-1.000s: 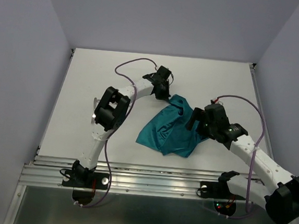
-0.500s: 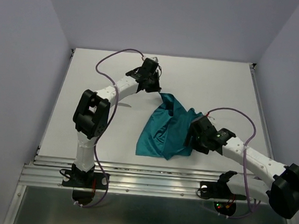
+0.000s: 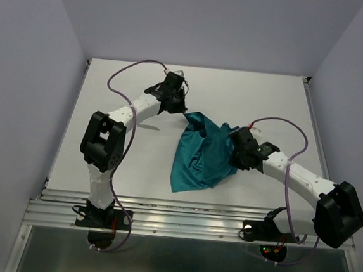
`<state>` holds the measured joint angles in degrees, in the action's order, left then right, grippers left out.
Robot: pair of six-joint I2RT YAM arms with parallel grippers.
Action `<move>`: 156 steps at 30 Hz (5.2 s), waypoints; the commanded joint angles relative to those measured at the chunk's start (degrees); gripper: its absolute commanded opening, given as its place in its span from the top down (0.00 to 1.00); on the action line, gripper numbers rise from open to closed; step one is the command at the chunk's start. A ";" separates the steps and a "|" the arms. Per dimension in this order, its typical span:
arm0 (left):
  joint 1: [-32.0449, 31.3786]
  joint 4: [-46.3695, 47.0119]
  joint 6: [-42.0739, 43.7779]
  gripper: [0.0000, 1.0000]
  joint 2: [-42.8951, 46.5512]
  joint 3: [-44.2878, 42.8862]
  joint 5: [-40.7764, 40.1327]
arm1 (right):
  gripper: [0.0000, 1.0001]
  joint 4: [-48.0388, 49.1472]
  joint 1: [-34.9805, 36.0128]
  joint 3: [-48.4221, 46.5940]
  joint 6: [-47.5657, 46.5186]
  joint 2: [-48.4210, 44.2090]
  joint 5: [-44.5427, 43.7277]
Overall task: Fold the napkin into a case and place the utensils inside
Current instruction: Pick up the crumpled napkin from the corner of the board.
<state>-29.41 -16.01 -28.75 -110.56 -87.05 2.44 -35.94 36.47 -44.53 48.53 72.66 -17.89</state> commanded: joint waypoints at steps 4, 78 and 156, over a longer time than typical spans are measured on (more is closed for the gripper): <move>3.74 2.30 5.28 1.00 11.24 0.21 -1.47 | 0.99 10.27 -16.83 -15.65 -15.83 5.11 -1.98; 4.45 3.09 6.25 1.00 13.36 13.83 -0.51 | 0.99 6.34 -16.87 -8.48 -3.19 10.32 -9.35; 1.11 3.01 -17.04 0.39 2.99 19.64 -15.00 | 0.99 10.19 -14.67 7.53 -5.99 2.92 4.35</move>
<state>-27.68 -10.15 -44.58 -105.30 -65.76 -8.19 -27.79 21.45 -36.91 43.22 75.59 -13.47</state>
